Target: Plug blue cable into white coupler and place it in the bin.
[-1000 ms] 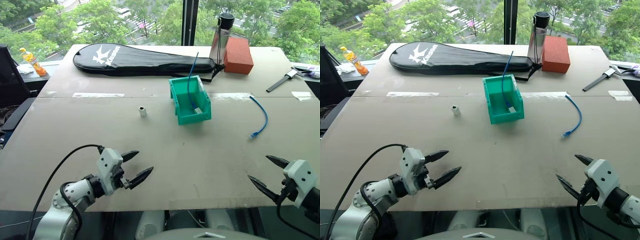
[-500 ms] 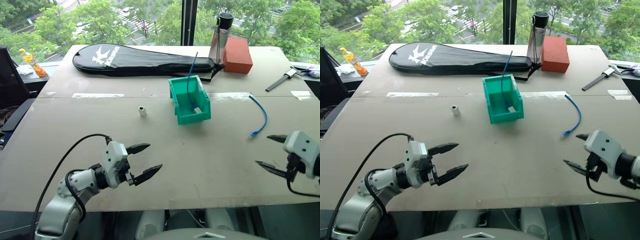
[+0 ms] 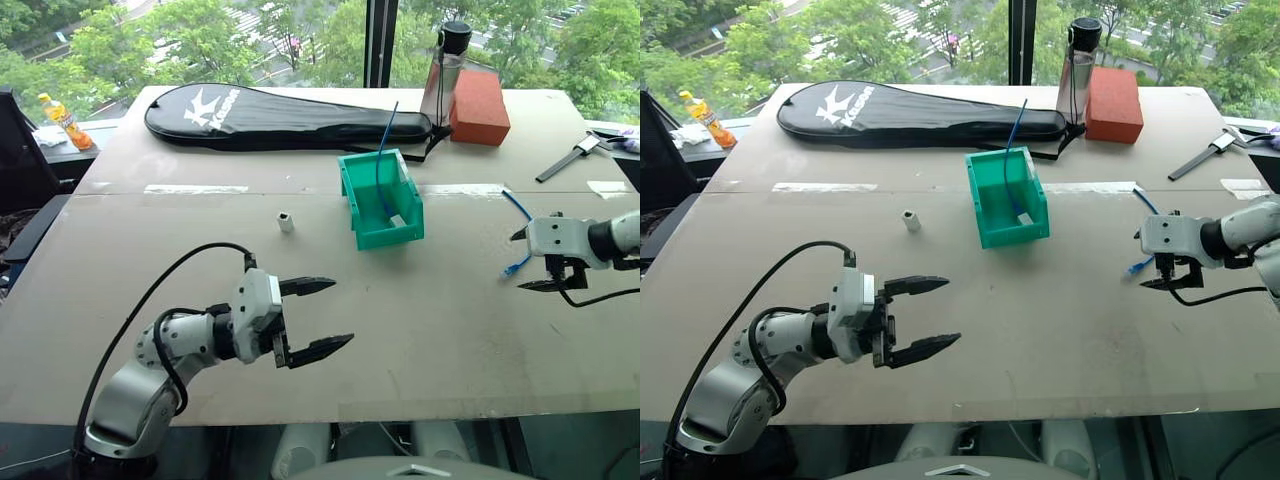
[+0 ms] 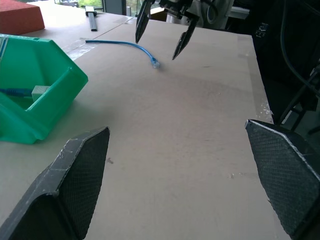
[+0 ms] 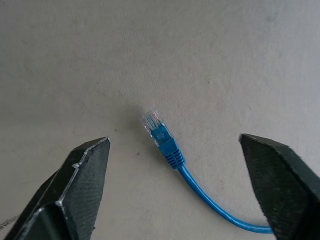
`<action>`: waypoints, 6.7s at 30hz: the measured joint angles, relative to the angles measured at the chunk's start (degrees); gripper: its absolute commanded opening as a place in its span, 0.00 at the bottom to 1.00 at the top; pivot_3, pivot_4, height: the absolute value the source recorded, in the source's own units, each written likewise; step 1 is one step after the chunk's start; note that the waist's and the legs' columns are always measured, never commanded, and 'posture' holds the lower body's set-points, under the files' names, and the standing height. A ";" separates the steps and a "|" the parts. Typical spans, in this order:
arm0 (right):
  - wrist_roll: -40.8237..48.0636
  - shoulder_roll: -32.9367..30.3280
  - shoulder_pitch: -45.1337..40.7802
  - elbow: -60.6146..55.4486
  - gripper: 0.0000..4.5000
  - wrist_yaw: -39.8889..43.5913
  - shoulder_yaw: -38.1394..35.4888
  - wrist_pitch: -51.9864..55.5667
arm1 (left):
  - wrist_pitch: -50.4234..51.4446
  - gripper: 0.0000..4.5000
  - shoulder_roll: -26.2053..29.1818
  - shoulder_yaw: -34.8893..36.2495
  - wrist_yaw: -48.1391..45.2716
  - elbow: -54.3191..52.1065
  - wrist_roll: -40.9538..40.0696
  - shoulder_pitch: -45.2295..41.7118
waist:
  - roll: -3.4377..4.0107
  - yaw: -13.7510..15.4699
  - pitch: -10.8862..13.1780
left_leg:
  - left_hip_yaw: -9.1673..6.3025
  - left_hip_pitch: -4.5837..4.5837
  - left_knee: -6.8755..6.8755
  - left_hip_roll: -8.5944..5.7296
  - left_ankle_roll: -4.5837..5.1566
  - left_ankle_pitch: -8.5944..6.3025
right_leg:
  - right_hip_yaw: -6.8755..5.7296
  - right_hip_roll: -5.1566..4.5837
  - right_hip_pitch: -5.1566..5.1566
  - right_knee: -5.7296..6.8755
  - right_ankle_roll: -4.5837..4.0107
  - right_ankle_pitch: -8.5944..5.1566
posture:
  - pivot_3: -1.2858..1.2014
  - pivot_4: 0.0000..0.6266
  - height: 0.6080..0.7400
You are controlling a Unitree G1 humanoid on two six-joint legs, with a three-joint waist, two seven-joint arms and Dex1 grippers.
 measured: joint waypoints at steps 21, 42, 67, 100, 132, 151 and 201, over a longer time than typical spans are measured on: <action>-8.77 8.11 -10.08 17.88 0.01 2.92 4.42 -7.74 | -1.95 1.00 -0.21 1.10 0.77 1.87 0.37 1.26 | -0.01 -1.43 0.01 | 0.11 0.80 0.10 0.04 0.03 -0.02 | 0.15 0.00 0.71 0.13 -0.01 0.01 | 0.52 0.24 1.00; -14.41 30.40 -10.48 -15.88 0.41 -2.32 15.01 32.14 | -8.54 1.00 0.43 5.73 -0.07 8.45 4.41 6.38 | -0.10 -1.73 -0.06 | -0.05 0.81 -0.26 -0.01 -0.05 0.01 | -0.10 -0.30 0.49 0.19 -0.08 0.01 | 0.52 0.24 1.00; 23.19 28.16 46.11 -66.45 0.92 -21.85 -36.04 44.11 | -1.25 1.00 -10.77 -20.23 0.75 32.61 21.23 -30.47 | 0.09 0.00 0.08 | -0.32 0.30 -0.09 -0.07 -0.06 0.04 | -0.31 -0.01 0.34 0.13 0.34 -0.05 | 0.52 0.24 1.00; 61.60 54.34 48.82 -70.97 0.68 -70.44 -34.58 61.72 | -28.81 0.00 -21.17 -16.05 -5.43 43.13 20.40 -36.10 | 0.07 -0.02 0.03 | -0.42 0.06 0.16 -0.04 -0.03 0.03 | -0.36 -0.05 0.26 0.17 0.02 0.02 | 0.52 0.24 1.00; 77.46 50.47 35.86 -59.14 0.01 -83.08 -23.34 51.93 | -33.57 0.00 -19.79 -15.09 -4.23 40.86 20.79 -34.21 | 0.08 -0.08 0.04 | -0.40 0.05 0.16 -0.03 -0.01 0.03 | -0.31 0.03 0.26 0.17 0.19 0.12 | 0.52 0.24 1.00; 77.56 45.85 34.81 -55.14 0.00 -78.71 -21.88 49.81 | -13.66 0.65 -4.93 5.16 6.53 38.05 13.70 -23.07 | 0.12 -1.22 0.06 | -0.37 0.05 0.14 0.05 -0.02 0.03 | -0.31 0.07 0.18 0.18 0.34 0.02 | 0.52 0.24 1.00; 75.35 43.71 39.49 -59.52 0.00 -80.45 -20.45 47.38 | -40.32 1.00 -1.99 -7.19 -5.70 106.97 41.08 -65.35 | -0.20 -0.09 0.06 | -0.30 -0.10 0.21 0.01 0.02 0.00 | -0.31 0.06 0.11 0.22 0.23 0.14 | 0.52 0.24 1.00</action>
